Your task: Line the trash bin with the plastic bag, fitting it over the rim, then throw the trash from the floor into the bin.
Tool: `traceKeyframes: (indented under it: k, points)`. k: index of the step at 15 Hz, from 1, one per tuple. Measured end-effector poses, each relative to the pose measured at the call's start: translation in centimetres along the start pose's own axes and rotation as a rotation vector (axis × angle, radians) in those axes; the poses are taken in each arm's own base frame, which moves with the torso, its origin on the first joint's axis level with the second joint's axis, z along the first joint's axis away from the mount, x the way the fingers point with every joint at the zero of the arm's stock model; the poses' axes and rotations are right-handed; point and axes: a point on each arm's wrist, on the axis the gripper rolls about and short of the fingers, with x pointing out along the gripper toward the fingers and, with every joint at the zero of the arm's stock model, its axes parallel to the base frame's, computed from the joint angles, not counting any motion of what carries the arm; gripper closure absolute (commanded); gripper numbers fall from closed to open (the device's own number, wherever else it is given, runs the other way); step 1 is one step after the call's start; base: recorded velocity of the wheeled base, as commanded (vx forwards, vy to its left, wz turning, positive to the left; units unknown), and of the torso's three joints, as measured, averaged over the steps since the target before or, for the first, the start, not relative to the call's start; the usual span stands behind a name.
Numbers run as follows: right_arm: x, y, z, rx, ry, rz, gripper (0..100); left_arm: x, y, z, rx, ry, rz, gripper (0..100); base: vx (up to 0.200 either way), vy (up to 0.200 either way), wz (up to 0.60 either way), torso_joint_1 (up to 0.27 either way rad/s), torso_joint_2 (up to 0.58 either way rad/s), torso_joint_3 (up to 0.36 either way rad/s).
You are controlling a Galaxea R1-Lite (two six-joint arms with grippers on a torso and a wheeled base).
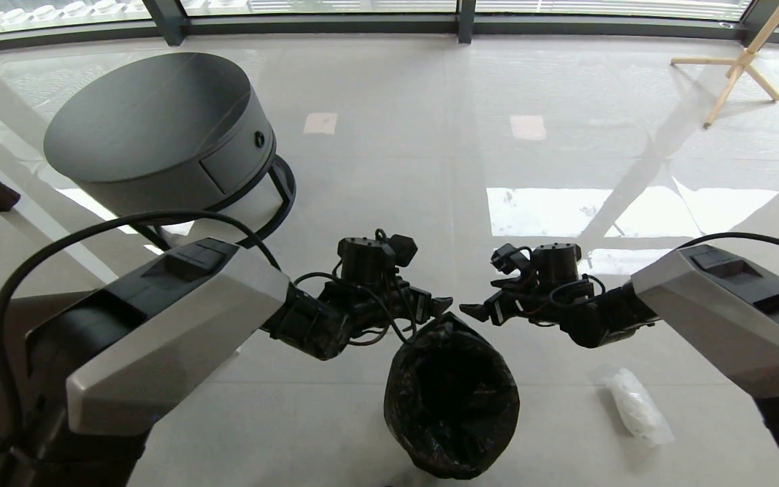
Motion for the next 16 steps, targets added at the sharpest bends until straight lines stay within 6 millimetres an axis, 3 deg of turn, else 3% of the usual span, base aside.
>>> traceKeyframes:
  k: [3,5,8,10,12,16]
  points:
    - [-4.4,0.9,1.7,0.107,-0.004,0.000,0,-3.7,-1.2,0.4,0.013,-0.050,-0.057,0,0.000,0.000,0.00,0.000,0.00,0.000]
    - [-9.0,1.4,2.9,0.197,-0.008,-0.019,0,-7.2,-2.1,0.4,0.019,-0.064,-0.057,0,0.000,0.000,0.00,0.000,0.00,0.000]
    - [-16.6,2.8,2.2,0.302,0.030,-0.062,0,-12.1,-3.2,0.5,0.009,-0.087,-0.059,0,-0.200,0.000,0.00,0.004,0.00,0.004]
    - [-20.6,3.9,0.7,0.351,0.067,-0.090,0,-13.9,-3.9,0.7,-0.009,-0.127,-0.073,0,-0.200,0.000,0.00,0.000,0.00,0.000]
    - [-23.1,4.6,0.0,0.354,0.038,-0.112,0,-14.6,-4.3,0.7,-0.022,-0.130,-0.082,0,0.000,0.000,0.00,0.000,0.00,0.000]
    - [-24.5,5.1,-0.5,0.363,0.028,-0.121,0,-15.3,-4.3,0.7,-0.016,-0.201,-0.079,0,0.000,0.000,0.00,0.000,0.00,0.000]
